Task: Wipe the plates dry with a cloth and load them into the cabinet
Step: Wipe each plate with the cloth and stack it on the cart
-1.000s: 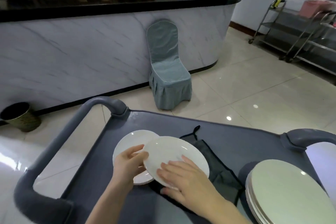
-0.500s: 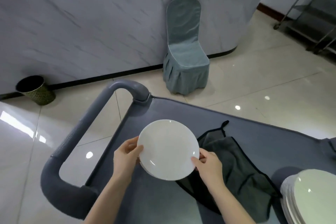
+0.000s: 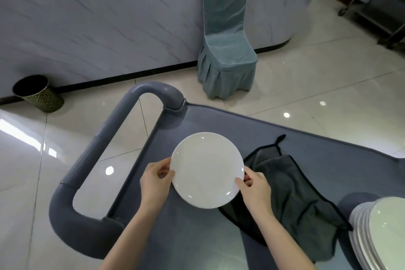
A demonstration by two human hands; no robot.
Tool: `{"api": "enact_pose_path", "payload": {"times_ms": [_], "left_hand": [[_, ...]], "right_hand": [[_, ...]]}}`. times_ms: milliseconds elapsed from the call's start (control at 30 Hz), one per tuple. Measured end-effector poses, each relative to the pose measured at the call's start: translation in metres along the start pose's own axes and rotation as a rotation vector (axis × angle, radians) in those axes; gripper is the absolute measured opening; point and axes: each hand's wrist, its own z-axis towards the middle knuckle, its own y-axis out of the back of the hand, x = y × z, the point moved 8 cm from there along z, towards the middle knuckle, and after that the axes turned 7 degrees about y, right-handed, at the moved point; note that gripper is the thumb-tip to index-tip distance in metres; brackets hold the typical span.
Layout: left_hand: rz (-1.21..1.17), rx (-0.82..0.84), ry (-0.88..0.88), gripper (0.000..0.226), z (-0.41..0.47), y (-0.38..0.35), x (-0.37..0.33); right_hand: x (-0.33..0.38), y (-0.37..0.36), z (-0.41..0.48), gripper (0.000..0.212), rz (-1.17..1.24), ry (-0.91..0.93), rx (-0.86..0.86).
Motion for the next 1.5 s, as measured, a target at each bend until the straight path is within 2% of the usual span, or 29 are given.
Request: {"api": "enact_pose_path", "payload": {"times_ms": [133, 267, 467, 600, 700, 800, 967, 1133, 1333, 1500], "left_hand": [[0.082, -0.066, -0.044, 0.031, -0.008, 0.0, -0.011], [0.074, -0.108, -0.185, 0.027, -0.033, -0.012, -0.04], [0.104, 0.205, -0.323, 0.021, -0.086, -0.112, -0.09], [0.161, 0.368, -0.528, 0.012, -0.14, -0.183, -0.121], [0.235, 0.528, -0.533, 0.009, -0.177, -0.242, -0.132], [0.38, 0.59, -0.521, 0.011, -0.207, -0.292, -0.137], [0.583, 0.64, -0.643, 0.025, -0.249, -0.346, -0.146], [0.648, 0.651, -0.616, 0.016, -0.261, -0.373, -0.144], [0.586, 0.651, -0.446, 0.037, -0.255, -0.378, -0.137], [0.476, 0.667, -0.316, 0.038, -0.251, -0.369, -0.13]], "right_hand": [[-0.002, 0.008, -0.001, 0.034, 0.042, -0.008, 0.041], [-0.001, 0.041, -0.012, 0.027, 0.043, 0.062, -0.021], [-0.022, 0.133, -0.045, 0.012, -0.098, 0.185, -0.113], [-0.058, 0.214, -0.074, 0.014, -0.229, 0.148, -0.248], [-0.088, 0.271, -0.097, 0.015, -0.284, 0.092, -0.358], [-0.126, 0.314, -0.115, 0.028, -0.378, -0.034, -0.376], [-0.18, 0.355, -0.134, 0.05, -0.461, -0.219, -0.316], [-0.213, 0.37, -0.139, 0.051, -0.429, -0.313, -0.275], [-0.232, 0.369, -0.136, 0.069, -0.157, -0.316, -0.275], [-0.237, 0.37, -0.133, 0.071, -0.059, -0.323, -0.33]]}}
